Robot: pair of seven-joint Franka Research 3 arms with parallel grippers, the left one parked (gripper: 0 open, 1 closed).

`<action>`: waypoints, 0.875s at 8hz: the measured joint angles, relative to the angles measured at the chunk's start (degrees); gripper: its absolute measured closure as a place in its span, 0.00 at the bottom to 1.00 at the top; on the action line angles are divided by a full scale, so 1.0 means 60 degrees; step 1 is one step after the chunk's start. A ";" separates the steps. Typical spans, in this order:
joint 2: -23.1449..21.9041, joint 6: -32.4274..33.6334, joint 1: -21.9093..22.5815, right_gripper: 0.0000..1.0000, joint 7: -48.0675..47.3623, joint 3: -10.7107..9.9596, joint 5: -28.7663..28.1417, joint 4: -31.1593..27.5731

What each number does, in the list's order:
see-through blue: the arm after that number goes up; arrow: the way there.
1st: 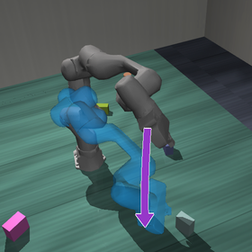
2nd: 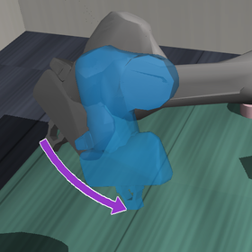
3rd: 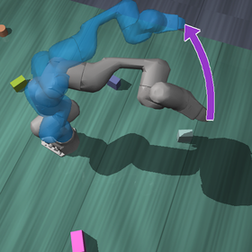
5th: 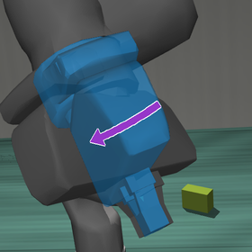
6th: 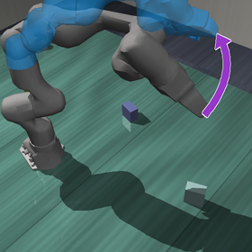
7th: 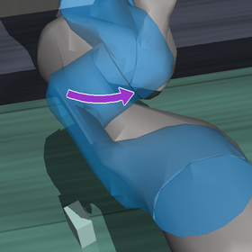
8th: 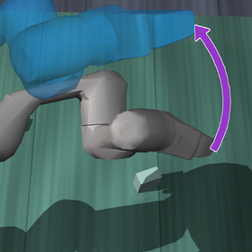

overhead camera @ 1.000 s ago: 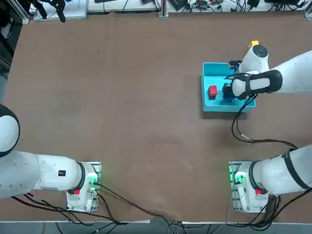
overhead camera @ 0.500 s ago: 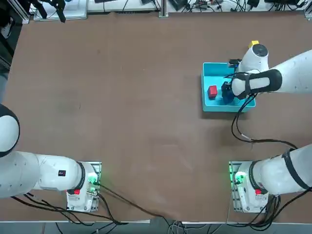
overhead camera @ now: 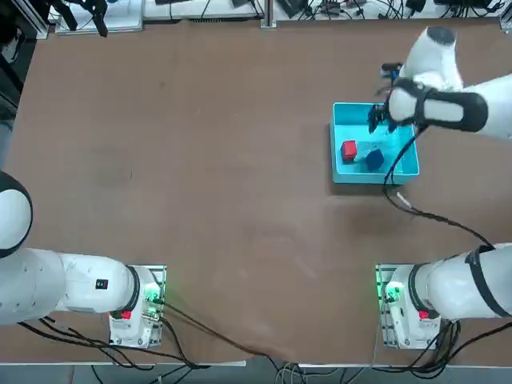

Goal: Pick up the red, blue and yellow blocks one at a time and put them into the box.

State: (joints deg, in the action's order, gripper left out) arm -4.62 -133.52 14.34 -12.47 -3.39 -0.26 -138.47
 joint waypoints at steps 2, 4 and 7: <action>0.0747 0.1033 -0.0169 0.11 0.0001 -0.0117 0.0001 0.2007; 0.2502 0.1114 -0.0805 0.09 0.0072 -0.0170 0.0018 0.4028; 0.5149 0.1110 -0.1765 0.02 0.0827 -0.0208 0.0065 0.6866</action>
State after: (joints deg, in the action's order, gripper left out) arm 26.28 -126.86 3.75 -7.51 -4.64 0.12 -97.28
